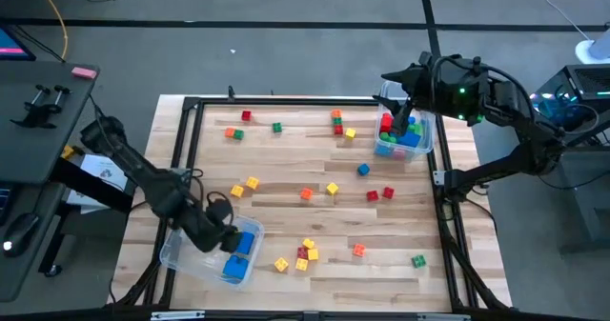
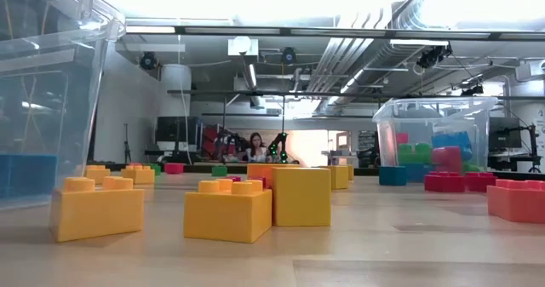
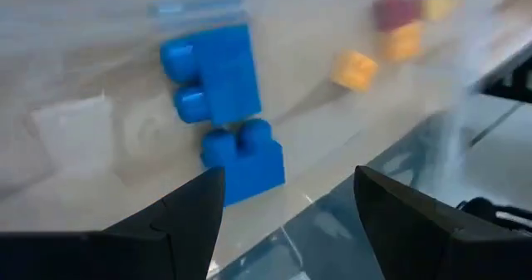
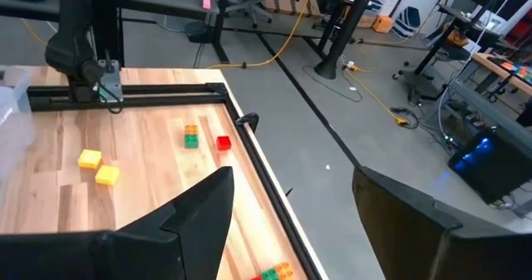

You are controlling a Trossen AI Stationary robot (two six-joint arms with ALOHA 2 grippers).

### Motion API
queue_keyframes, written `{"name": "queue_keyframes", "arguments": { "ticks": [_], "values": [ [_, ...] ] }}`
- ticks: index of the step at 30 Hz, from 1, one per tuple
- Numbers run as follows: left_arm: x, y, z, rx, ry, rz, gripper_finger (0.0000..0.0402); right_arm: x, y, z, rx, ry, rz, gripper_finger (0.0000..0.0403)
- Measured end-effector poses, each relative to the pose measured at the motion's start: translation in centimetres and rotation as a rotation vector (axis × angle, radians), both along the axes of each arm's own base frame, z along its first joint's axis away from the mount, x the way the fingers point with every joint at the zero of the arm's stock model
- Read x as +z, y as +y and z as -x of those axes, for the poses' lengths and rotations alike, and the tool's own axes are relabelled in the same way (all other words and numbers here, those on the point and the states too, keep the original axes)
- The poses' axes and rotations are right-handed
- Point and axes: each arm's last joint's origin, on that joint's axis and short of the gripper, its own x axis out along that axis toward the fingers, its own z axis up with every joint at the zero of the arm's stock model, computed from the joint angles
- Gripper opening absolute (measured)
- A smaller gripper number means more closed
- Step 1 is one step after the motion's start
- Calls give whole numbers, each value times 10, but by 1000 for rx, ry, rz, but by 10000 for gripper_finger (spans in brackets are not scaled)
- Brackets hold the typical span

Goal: Sort blocks by size
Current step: Put the large blue game piece into the right transparent bin

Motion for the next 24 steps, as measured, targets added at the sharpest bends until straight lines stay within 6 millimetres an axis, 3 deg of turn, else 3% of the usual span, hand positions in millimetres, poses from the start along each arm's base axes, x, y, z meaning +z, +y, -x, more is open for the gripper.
{"name": "queue_keyframes", "arguments": {
  "ticks": [6,9,17,24],
  "values": [
    [-43,-2,0,153,120,-13,250,0,0,0,-16,0,5,245],
    [-55,-4,-4,148,132,-59,250,0,0,0,-15,1,5,245],
    [-72,-5,-24,14,83,-144,250,0,-4,1,-36,-1,4,245],
    [-75,-1,-20,-24,113,-200,250,0,-11,3,-75,-3,0,245]
  ]
}}
